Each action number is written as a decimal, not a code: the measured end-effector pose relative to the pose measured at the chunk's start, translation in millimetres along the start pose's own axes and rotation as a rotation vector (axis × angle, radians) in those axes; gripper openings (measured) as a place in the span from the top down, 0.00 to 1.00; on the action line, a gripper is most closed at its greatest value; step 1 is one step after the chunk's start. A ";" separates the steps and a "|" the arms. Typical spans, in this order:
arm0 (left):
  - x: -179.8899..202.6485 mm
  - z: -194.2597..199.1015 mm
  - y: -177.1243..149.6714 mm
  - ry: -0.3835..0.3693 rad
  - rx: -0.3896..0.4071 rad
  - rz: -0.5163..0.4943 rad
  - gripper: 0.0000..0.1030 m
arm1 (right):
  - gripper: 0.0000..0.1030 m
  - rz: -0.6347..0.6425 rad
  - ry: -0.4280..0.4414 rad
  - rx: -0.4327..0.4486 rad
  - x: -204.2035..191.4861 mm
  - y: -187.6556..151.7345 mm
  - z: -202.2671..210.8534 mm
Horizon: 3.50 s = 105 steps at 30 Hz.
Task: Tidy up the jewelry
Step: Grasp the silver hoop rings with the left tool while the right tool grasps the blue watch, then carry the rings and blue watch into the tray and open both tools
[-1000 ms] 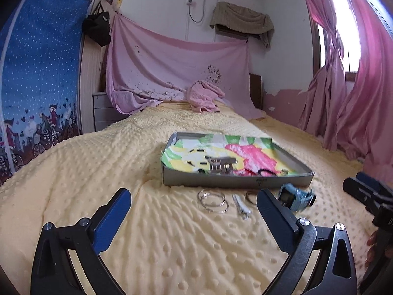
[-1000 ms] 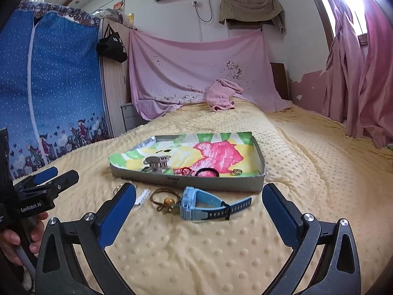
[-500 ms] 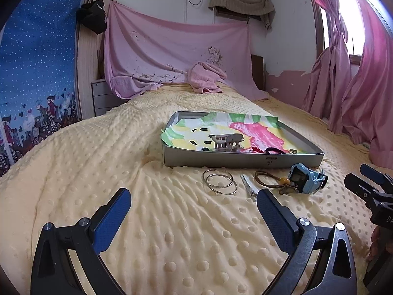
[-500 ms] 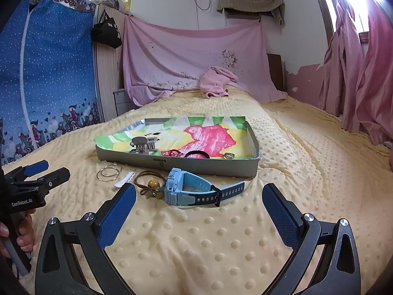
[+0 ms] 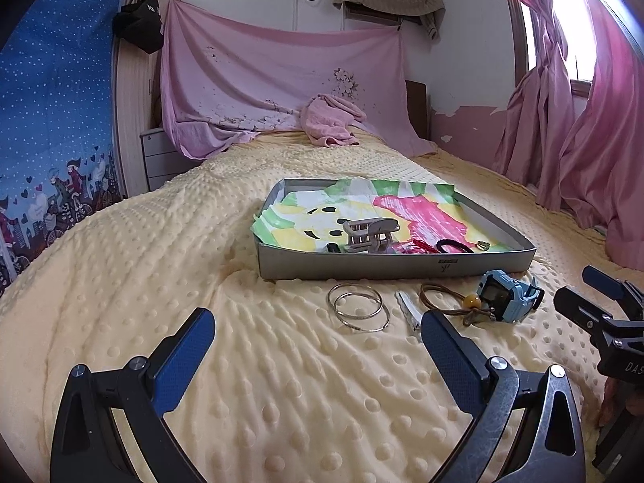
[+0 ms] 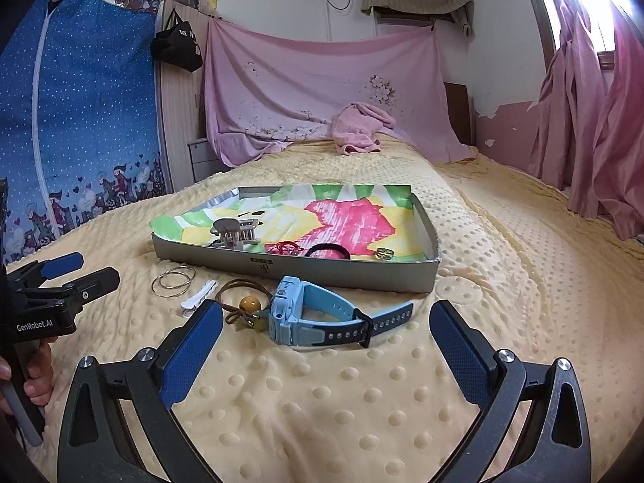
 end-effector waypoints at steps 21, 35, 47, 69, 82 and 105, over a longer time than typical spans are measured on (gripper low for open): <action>-4.2 -70.4 3.8 -0.179 -0.197 0.088 0.60 | 0.53 0.008 0.074 -0.138 -8.0 -6.0 -47.7; -1.9 -81.7 -1.4 -0.199 -0.219 0.111 0.86 | 0.61 -0.007 0.074 -0.173 -11.7 -8.8 -68.2; 8.7 -69.4 -2.7 -0.164 -0.160 0.052 0.94 | 0.73 0.038 0.075 -0.188 -21.3 -15.5 -67.2; 13.1 -45.8 23.5 -0.138 -0.095 0.016 0.95 | 0.85 0.022 0.126 -0.105 -22.2 -5.1 -42.3; 21.6 -36.5 52.3 -0.158 -0.074 -0.007 0.95 | 0.85 -0.011 0.153 -0.045 -18.2 14.0 -30.2; 25.0 -108.5 127.0 -0.218 -0.046 0.045 0.95 | 0.85 -0.049 0.143 -0.038 10.6 80.0 -112.4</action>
Point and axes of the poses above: each gripper's, at about its wrist camera, not at the fingertips, and z roughly against the way its jaws point, x to its right, y to its top, the point moved 1 cm from there along -z, roughly the way its jaws point, and after that the axes turned 9 degrees about -z, right-handed, at the moved point
